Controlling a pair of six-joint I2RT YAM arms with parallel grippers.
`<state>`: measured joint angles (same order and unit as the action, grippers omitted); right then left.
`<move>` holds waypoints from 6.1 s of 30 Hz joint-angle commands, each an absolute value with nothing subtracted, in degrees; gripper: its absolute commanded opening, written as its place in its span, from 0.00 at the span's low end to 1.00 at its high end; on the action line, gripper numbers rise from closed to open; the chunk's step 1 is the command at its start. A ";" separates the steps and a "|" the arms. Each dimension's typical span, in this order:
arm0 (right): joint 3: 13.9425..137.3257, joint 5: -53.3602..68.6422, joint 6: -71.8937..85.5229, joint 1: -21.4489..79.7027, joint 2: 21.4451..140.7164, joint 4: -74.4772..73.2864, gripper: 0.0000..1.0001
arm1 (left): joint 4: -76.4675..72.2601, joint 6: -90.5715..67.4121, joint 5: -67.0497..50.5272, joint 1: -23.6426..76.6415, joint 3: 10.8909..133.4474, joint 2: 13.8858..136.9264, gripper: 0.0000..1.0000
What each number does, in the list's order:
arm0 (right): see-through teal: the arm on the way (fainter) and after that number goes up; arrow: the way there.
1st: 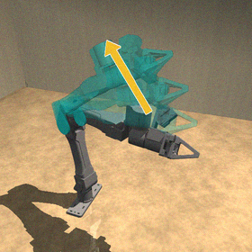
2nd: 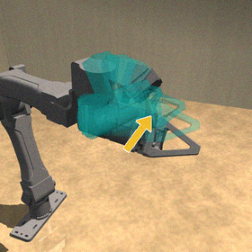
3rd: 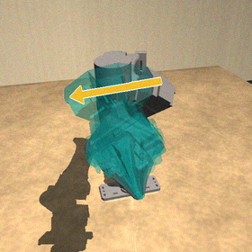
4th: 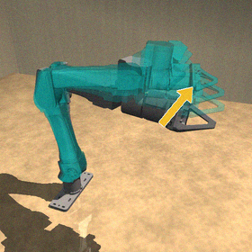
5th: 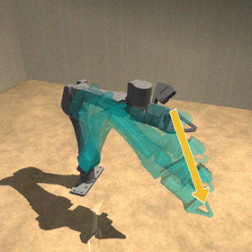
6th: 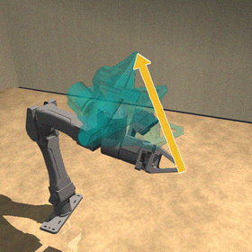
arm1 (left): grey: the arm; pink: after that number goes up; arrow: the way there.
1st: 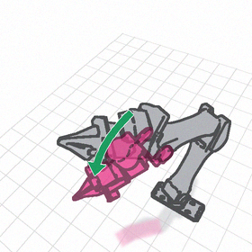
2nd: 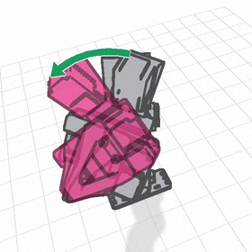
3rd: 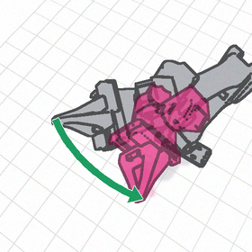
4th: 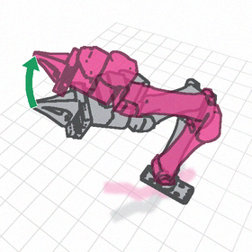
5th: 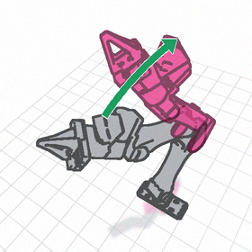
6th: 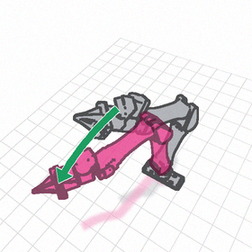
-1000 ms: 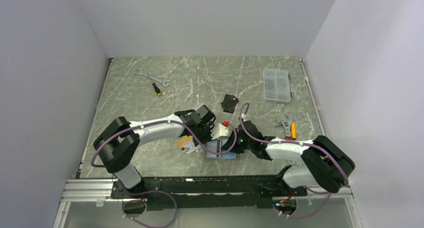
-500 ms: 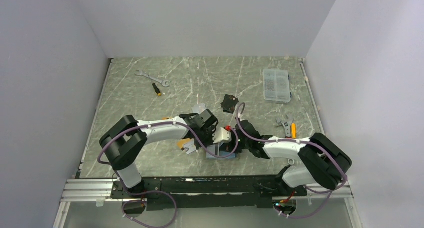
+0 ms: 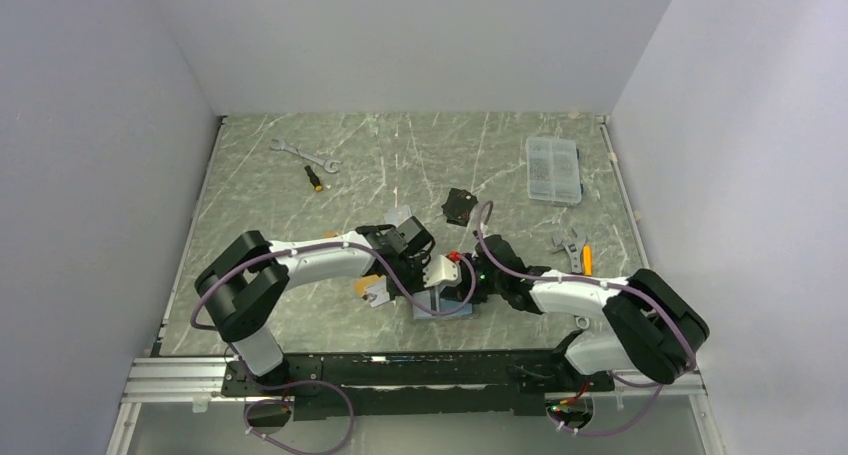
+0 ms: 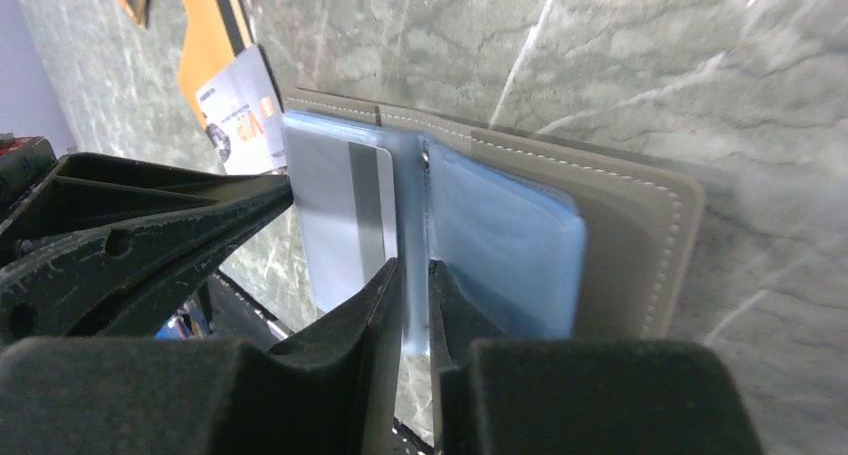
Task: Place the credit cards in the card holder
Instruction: Insert the credit card into the card holder, then pick up the credit card from the center of the board.
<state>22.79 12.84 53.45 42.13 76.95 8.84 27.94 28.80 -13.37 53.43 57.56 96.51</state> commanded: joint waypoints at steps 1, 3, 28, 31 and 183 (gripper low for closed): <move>25.00 16.38 50.93 37.69 71.77 5.33 0.22 | 33.75 28.89 -18.96 49.78 62.34 91.42 0.04; 26.69 17.62 49.40 34.83 69.41 2.72 0.29 | 36.84 29.00 -20.95 47.03 64.97 90.20 0.03; 53.29 11.85 40.87 11.09 96.04 4.56 0.68 | 29.89 -1.83 -31.73 29.38 109.69 128.07 0.77; 53.22 14.17 42.96 10.67 100.22 9.10 0.68 | 29.69 -2.77 -33.04 29.23 112.25 130.85 0.80; 26.04 24.48 59.64 16.08 82.87 28.38 0.00 | 43.85 25.77 -14.92 34.92 99.82 106.56 0.69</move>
